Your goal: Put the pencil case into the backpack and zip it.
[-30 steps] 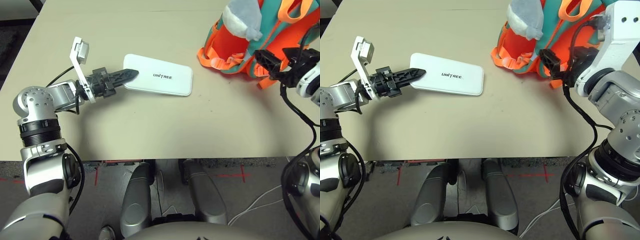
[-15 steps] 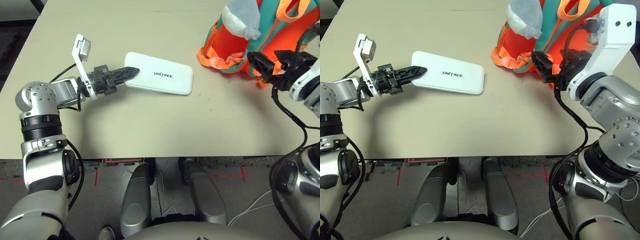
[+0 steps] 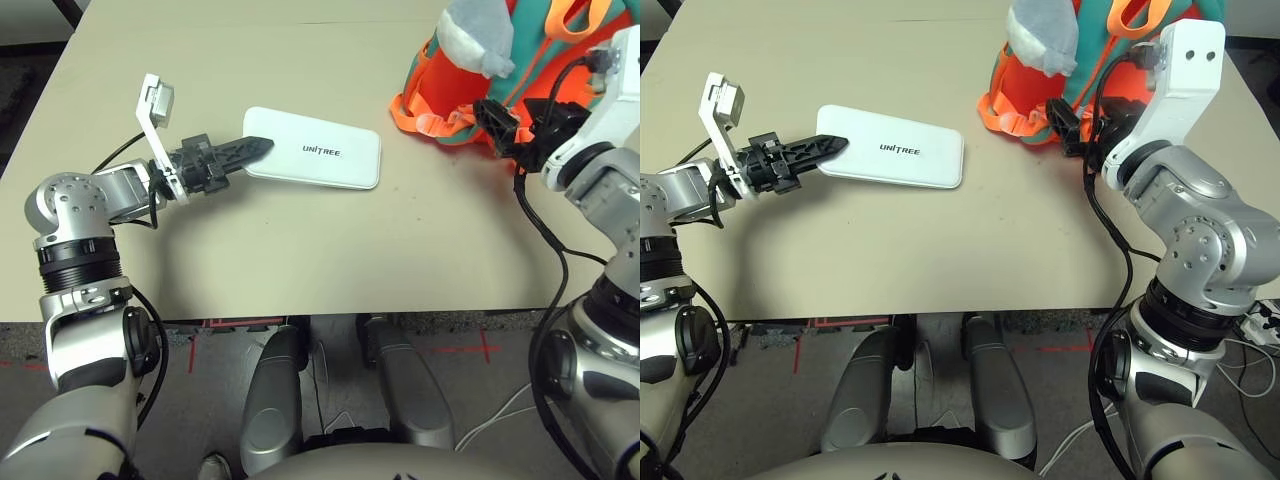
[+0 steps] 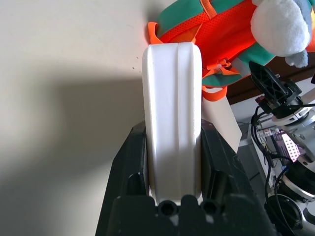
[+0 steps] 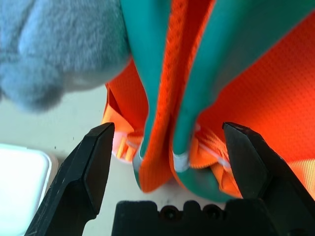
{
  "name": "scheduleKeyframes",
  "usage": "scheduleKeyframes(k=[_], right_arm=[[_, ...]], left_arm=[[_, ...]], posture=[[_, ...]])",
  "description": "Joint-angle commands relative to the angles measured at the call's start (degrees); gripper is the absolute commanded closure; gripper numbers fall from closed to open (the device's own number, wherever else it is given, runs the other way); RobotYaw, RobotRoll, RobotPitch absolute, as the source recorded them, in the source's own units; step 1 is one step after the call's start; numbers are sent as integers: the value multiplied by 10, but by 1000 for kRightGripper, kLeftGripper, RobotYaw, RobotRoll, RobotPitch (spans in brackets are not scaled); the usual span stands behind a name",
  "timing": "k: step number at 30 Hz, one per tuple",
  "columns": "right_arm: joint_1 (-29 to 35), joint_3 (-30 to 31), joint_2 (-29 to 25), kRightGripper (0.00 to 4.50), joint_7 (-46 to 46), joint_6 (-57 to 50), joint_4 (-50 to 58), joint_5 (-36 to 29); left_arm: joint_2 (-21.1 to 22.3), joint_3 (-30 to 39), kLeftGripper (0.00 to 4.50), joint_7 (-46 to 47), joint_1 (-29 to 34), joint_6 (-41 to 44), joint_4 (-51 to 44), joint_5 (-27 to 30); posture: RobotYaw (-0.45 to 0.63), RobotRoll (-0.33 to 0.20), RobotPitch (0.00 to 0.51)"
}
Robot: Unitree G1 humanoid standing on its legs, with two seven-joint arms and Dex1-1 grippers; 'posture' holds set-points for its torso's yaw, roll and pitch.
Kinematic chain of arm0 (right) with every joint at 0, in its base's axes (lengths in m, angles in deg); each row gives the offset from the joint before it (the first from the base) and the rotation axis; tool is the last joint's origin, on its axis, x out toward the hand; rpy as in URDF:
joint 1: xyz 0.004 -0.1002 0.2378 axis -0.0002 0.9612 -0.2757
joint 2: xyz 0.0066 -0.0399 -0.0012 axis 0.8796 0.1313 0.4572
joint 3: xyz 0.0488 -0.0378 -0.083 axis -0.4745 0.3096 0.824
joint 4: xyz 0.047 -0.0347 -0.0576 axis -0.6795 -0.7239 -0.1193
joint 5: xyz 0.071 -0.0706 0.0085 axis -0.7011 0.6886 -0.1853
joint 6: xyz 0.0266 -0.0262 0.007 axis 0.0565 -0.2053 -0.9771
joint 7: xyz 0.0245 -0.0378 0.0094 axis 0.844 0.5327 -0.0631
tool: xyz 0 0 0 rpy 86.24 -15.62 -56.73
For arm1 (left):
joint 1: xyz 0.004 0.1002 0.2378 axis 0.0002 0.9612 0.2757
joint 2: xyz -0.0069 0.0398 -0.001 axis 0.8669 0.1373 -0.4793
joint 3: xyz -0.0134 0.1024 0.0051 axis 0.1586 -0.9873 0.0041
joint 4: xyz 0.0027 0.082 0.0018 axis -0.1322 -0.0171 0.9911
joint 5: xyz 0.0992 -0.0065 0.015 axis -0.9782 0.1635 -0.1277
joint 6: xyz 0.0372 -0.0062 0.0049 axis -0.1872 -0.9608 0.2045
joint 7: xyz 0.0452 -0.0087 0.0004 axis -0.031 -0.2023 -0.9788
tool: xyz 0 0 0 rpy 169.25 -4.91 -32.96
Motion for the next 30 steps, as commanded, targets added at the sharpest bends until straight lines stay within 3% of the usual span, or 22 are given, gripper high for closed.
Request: scheduleKeyframes(k=[1, 7, 9, 11, 20, 23, 30], right_arm=[[2, 15, -2, 0, 3, 35, -17, 16], [-5, 29, 10, 0, 9, 77, -52, 27], [-7, 33, 12, 379, 10, 86, -60, 28], [-10, 36, 11, 937, 9, 93, -66, 29], [-31, 44, -11, 4307, -27, 72, -88, 0], [-42, 31, -32, 4410, -47, 24, -78, -29], [-48, -36, -173, 4410, -149, -168, -27, -158]], left_arm=[[2, 7, 3219, 38, 20, 5, -12, -17], [-7, 13, 3219, 45, 27, 8, -21, -17], [-10, 13, 3219, 47, 27, 7, -22, -16], [-12, 14, 3219, 49, 26, 7, -22, -16], [-18, 16, 3219, 53, 27, 0, -22, -15], [-19, 16, 3219, 53, 27, -1, -23, -16], [-24, 16, 3219, 53, 35, -6, -25, -16]], posture=[[-100, 0, 322], [-95, 0, 329], [-95, 0, 329], [-91, 0, 328], [-89, 0, 323], [-88, 0, 328], [-117, 0, 332]])
